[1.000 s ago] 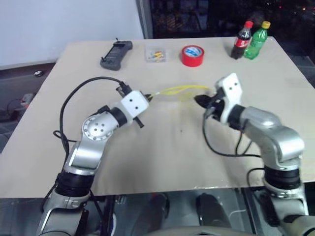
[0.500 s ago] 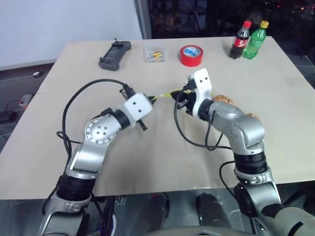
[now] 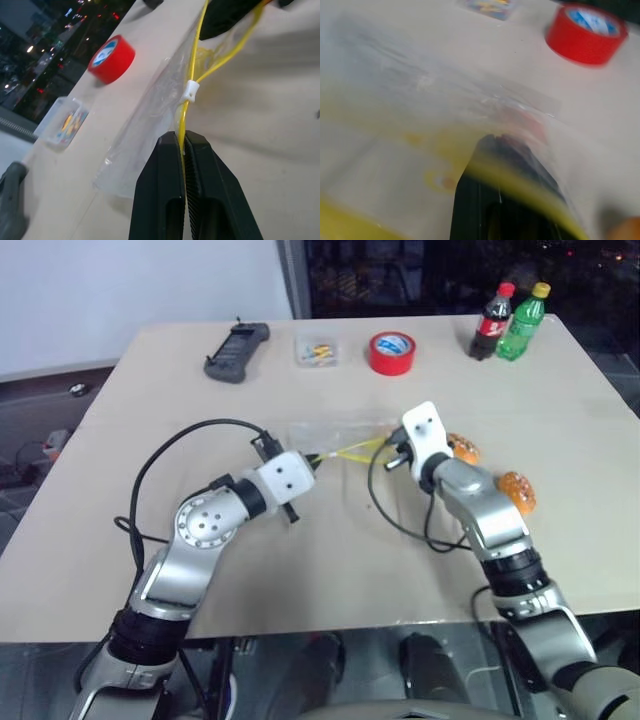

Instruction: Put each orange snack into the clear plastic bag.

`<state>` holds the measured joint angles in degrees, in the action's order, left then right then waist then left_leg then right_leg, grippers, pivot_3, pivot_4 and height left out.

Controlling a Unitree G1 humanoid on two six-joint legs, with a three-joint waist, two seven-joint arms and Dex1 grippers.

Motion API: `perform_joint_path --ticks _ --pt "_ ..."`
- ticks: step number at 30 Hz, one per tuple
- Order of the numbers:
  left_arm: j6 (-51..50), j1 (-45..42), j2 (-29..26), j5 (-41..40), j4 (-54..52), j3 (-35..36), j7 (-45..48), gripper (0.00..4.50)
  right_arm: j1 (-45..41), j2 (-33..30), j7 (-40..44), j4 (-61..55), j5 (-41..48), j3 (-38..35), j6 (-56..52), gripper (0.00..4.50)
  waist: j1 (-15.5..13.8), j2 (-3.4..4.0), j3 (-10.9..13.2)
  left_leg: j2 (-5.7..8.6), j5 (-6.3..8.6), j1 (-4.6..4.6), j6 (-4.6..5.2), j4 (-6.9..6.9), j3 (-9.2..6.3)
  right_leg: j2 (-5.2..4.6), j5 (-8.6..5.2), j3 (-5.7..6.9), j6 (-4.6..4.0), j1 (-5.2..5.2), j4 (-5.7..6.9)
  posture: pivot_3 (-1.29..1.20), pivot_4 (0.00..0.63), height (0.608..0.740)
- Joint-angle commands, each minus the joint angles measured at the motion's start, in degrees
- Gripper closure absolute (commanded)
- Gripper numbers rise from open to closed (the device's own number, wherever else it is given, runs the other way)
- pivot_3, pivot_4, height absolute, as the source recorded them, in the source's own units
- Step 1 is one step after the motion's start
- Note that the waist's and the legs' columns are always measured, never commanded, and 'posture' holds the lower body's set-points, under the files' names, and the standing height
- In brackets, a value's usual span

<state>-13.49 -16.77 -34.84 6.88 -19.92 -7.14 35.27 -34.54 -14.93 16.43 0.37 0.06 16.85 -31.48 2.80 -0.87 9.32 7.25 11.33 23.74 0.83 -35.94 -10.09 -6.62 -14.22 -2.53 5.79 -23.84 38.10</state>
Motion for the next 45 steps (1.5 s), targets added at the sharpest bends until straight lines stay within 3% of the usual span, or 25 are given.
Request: perform_joint_path --ticks 1,4,7,15,20,23,27,35,38,43,45 --pt "0.8 -0.2 -0.2 0.6 -1.9 0.6 -0.5 4.5 -0.8 -2.8 4.6 -3.8 -5.6 5.9 10.5 4.48 0.8 0.01 0.0 -0.05 0.0 -0.01 0.01 0.02 0.02 0.03 0.0 -0.01 0.0 -0.02 0.03 0.0 0.15 0.74" --pt "0.9 -0.2 -0.1 0.8 -1.9 0.4 -0.4 4.5 -2.8 -6.7 7.4 -1.0 -12.7 11.2 18.4 4.48 0.9 0.01 0.0 -0.2 0.03 -0.03 0.06 0.04 0.0 0.18 0.0 -0.01 -0.01 -0.01 0.03 0.0 0.15 0.74" --pt "0.7 -0.5 0.2 1.1 -1.8 0.2 -0.5 4.5 -4.6 -9.4 6.9 3.7 -19.5 14.5 24.9 3.72 0.7 0.01 0.0 -0.19 0.03 -0.02 0.04 -0.03 0.03 0.18 0.01 -0.01 -0.02 0.03 0.0 0.0 0.15 0.74" --pt "-2.1 -0.3 0.9 2.7 -1.2 0.2 -1.9 4.5 -4.7 -10.2 7.1 5.8 -23.6 11.2 29.8 0.05 -0.4 0.01 0.0 -0.21 -0.01 -0.02 -0.02 -0.04 0.03 0.21 0.03 -0.03 -0.04 0.03 -0.02 0.0 0.15 0.74" --pt "-4.4 -0.9 1.7 3.5 0.2 0.8 -2.9 4.5 1.7 -11.3 19.6 -8.2 -4.5 -1.8 16.3 0.05 -1.1 0.0 0.0 -0.2 0.0 0.02 -0.01 -0.04 -0.09 0.21 0.04 0.03 -0.05 0.09 -0.09 0.0 0.15 0.74" --pt "-4.7 -1.2 1.8 3.3 0.6 1.1 -3.1 4.5 2.9 -13.6 22.4 -12.0 0.3 -7.4 9.5 0.05 -1.1 0.0 0.0 -0.19 0.09 0.03 0.15 -0.06 -0.08 0.21 0.05 0.02 -0.04 0.1 -0.12 0.0 0.15 0.74" --pt "-4.9 -2.5 2.5 2.6 1.4 1.3 -3.5 4.5 1.3 -17.6 19.9 -3.1 -1.3 -11.7 5.7 0.05 -1.3 0.0 0.0 -0.21 0.14 -0.03 0.23 -0.07 -0.09 0.23 0.06 0.07 -0.05 0.15 -0.1 0.0 0.15 0.74" --pt "-5.9 -3.3 4.2 1.8 0.6 0.7 -3.5 4.5 -6.3 -16.5 21.8 21.0 0.3 -12.6 4.7 0.05 -0.5 0.01 0.0 -0.28 0.09 -0.04 0.14 -0.07 0.11 0.24 0.1 -0.04 -0.1 0.15 -0.11 0.0 0.15 0.74" --pt "-6.2 -2.7 4.7 1.7 0.0 0.7 -3.5 4.5 -7.7 -16.3 22.2 25.3 0.4 -12.7 6.3 0.89 -0.5 0.01 0.0 -0.27 0.08 -0.03 0.12 -0.08 0.12 0.25 0.1 -0.05 -0.1 0.14 -0.13 0.0 0.15 0.74" --pt "-6.5 -1.9 4.8 1.8 -0.4 1.1 -3.9 4.5 -6.3 -16.7 24.4 20.4 3.3 -14.0 4.8 3.18 -0.6 0.01 0.0 -0.27 0.09 -0.02 0.15 -0.08 0.1 0.25 0.1 -0.04 -0.1 0.14 -0.13 0.0 0.15 0.74" --pt "-6.4 -1.8 4.7 2.1 -0.3 1.0 -4.2 4.5 -4.8 -17.2 25.4 16.3 4.9 -14.8 4.0 3.81 -0.6 0.01 0.0 -0.27 0.1 -0.01 0.15 -0.08 0.07 0.25 0.1 -0.03 -0.1 0.13 -0.13 0.0 0.15 0.74"
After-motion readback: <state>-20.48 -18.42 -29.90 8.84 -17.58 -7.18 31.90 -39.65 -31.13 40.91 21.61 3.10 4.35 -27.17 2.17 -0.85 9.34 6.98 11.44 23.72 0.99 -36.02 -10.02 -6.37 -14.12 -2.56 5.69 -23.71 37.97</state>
